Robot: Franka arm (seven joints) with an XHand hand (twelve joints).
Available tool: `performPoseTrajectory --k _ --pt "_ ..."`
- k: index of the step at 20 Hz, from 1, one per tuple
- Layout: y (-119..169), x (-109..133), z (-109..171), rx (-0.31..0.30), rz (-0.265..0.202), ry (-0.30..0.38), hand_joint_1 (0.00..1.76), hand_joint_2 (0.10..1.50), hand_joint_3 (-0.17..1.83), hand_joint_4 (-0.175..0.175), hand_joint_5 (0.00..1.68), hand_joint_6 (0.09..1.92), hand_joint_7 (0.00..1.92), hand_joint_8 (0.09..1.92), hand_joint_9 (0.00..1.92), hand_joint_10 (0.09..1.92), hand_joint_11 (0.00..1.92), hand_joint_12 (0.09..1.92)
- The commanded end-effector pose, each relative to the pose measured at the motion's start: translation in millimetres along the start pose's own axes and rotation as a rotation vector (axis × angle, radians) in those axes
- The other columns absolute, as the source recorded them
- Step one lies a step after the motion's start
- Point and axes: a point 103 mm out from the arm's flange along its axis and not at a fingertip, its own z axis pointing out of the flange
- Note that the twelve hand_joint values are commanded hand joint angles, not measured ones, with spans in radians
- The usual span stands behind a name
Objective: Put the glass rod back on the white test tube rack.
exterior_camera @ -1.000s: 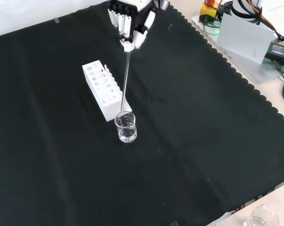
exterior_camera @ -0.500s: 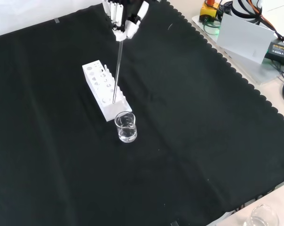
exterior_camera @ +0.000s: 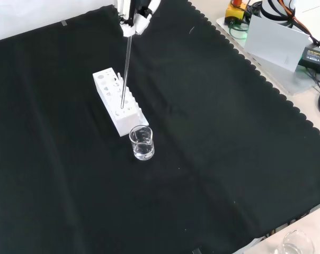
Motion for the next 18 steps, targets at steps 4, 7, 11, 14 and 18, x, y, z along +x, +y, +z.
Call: performPoseTrajectory --k 4,7,11,14,18 --pt "-10 -20 -9 -0.011 0.048 -0.006 1.32 1.04 -0.17 -0.175 1.36 0.35 1.41 0.35 1.83 0.38 1.72 0.52" --pt "-15 -25 -10 -0.014 0.057 -0.005 1.32 1.04 -0.17 -0.175 1.36 0.35 1.41 0.35 1.83 0.38 1.72 0.52" --pt "-24 -33 -15 -0.019 0.068 -0.014 1.32 1.04 -0.17 -0.175 1.37 0.35 1.41 0.35 1.83 0.38 1.72 0.52" --pt "-32 -42 -20 -0.027 0.084 -0.018 1.32 1.04 -0.17 -0.175 1.37 0.35 1.41 0.35 1.83 0.38 1.72 0.52" --pt "-47 -53 -26 -0.034 0.108 -0.025 1.32 1.04 -0.17 -0.175 1.37 0.34 1.41 0.35 1.83 0.38 1.72 0.52"
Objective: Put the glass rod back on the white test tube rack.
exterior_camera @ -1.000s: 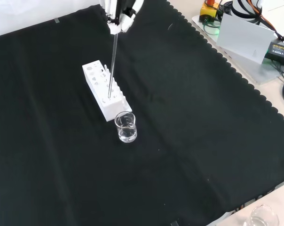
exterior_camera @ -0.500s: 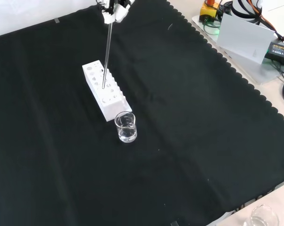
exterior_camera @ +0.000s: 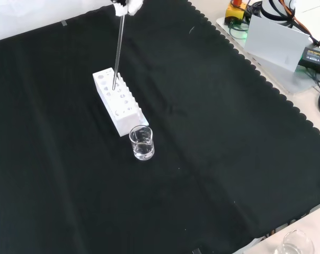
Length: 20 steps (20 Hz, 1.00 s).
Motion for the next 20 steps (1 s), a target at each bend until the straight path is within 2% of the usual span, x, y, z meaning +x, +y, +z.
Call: performPoseTrajectory --k 1,11,20 --pt "-19 -20 -8 -0.009 0.035 -0.012 1.32 1.04 -0.17 -0.175 1.37 0.34 1.41 0.35 1.83 0.38 1.72 0.52" --pt "-46 -44 -15 -0.010 0.077 -0.037 1.32 1.04 -0.17 -0.175 1.37 0.34 1.41 0.35 1.83 0.38 1.72 0.52" --pt "-63 -60 -5 0.015 0.102 -0.049 1.32 1.04 -0.17 -0.175 1.37 0.34 1.41 0.35 1.83 0.38 1.72 0.52"
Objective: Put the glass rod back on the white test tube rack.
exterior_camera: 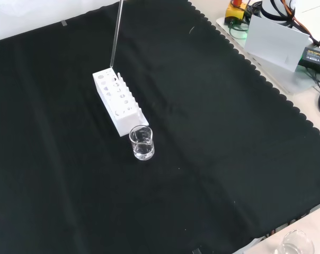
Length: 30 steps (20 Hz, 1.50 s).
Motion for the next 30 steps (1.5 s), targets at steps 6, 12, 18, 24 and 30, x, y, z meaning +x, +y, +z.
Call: performPoseTrajectory --k 6,12,18,24,30 --pt "-20 -18 10 0.028 0.022 -0.015 1.32 1.04 -0.17 -0.175 1.37 0.34 1.41 0.35 1.83 0.38 1.71 0.52" --pt "-23 -14 11 0.036 -0.008 -0.025 1.32 1.04 -0.17 -0.175 1.37 0.34 1.41 0.35 1.83 0.38 1.71 0.53" --pt "-19 -10 18 0.041 -0.034 -0.011 1.32 1.04 -0.17 -0.175 1.37 0.34 1.41 0.34 1.83 0.38 1.71 0.53" --pt "-20 -10 27 0.051 -0.039 0.002 1.32 1.04 -0.17 -0.175 1.37 0.34 1.41 0.34 1.83 0.38 1.71 0.53" --pt "-15 -4 34 0.061 -0.048 0.007 1.32 1.04 -0.17 -0.175 1.37 0.33 1.41 0.34 1.83 0.38 1.71 0.53"
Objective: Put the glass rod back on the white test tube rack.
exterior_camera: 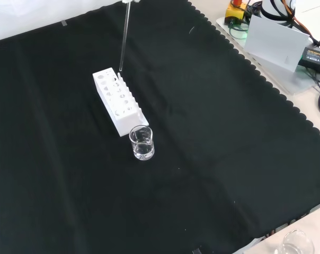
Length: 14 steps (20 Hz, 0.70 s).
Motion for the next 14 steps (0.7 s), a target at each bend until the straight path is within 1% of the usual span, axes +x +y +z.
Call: performPoseTrajectory --k 1,10,14 --pt "5 5 5 0.007 -0.009 0.003 1.32 1.04 -0.17 -0.175 1.37 0.33 1.41 0.34 1.83 0.38 1.71 0.53" --pt "17 13 17 0.019 -0.020 0.005 1.32 1.04 -0.17 -0.175 1.37 0.33 1.42 0.34 1.83 0.38 1.71 0.53" --pt "21 12 21 0.019 -0.017 0.025 1.32 1.04 -0.17 -0.175 1.37 0.33 1.42 0.34 1.83 0.38 1.71 0.53"
